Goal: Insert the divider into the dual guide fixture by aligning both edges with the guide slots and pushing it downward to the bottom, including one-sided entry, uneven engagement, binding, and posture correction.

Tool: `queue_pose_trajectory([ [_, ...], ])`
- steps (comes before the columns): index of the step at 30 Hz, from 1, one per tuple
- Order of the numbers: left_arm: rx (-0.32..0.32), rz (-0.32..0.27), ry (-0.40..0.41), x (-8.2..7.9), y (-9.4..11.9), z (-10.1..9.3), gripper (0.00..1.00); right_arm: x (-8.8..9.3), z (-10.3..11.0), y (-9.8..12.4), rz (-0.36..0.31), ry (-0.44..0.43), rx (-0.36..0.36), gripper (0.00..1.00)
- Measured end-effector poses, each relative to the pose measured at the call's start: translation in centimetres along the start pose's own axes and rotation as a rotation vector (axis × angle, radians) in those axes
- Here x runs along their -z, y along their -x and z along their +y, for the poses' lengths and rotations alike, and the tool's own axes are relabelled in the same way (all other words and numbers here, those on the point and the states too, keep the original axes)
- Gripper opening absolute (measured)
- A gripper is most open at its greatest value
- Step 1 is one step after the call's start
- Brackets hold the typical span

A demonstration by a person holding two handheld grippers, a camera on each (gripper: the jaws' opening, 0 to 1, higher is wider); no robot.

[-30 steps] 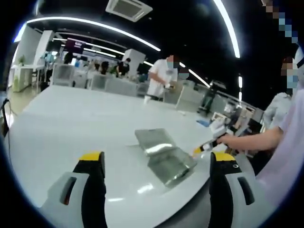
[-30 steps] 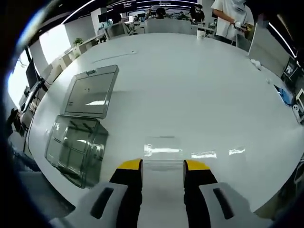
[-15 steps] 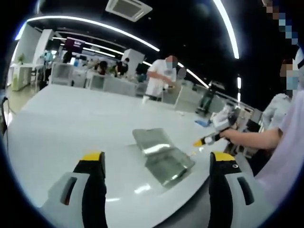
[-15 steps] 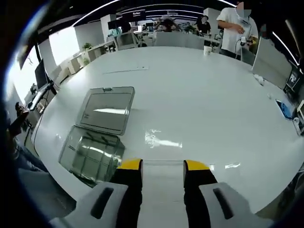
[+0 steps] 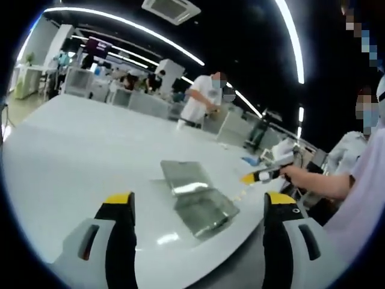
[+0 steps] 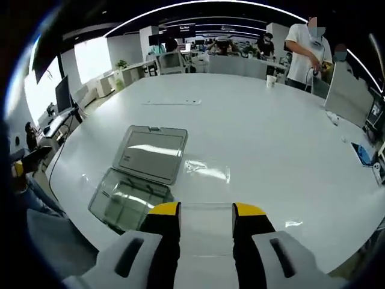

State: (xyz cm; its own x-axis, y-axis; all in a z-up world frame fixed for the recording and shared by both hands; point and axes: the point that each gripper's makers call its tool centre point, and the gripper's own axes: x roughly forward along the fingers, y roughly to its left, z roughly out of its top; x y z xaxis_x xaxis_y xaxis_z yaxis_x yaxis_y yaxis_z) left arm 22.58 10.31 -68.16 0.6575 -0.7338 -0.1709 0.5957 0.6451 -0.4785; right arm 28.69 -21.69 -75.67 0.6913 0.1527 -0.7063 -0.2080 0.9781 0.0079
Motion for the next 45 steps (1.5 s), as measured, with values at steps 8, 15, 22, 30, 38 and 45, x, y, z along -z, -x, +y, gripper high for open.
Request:
queue_pose_trajectory([
  [8, 0.059, -0.007, 0.074, 0.2, -2.4, -1.3, 0.79, -1.3, 1.3, 0.8, -0.036, 0.051, -0.017, 0.29],
  [15, 0.121, 0.027, 0.163, 1.3, -4.9, -2.8, 0.68, -1.8, 2.4, 1.6, -0.06, 0.08, -0.042, 0.29],
  [22, 0.169, 0.014, 0.266, 1.4, -6.9, -4.2, 0.63, -2.1, 4.0, 2.7, -0.085, 0.119, -0.074, 0.29],
  [30, 0.21, 0.033, 0.312, 1.8, -8.9, -5.4, 0.6, -2.6, 5.2, 3.6, -0.107, 0.156, -0.093, 0.29],
  [38, 0.23, 0.036, 0.393, 1.9, -10.6, -6.1, 0.5, -2.9, 7.3, 4.4, -0.129, 0.198, -0.127, 0.29],
  [45, 0.255, 0.058, 0.457, 2.2, -12.4, -7.3, 0.42, -3.1, 8.9, 5.2, -0.146, 0.22, -0.157, 0.29],
])
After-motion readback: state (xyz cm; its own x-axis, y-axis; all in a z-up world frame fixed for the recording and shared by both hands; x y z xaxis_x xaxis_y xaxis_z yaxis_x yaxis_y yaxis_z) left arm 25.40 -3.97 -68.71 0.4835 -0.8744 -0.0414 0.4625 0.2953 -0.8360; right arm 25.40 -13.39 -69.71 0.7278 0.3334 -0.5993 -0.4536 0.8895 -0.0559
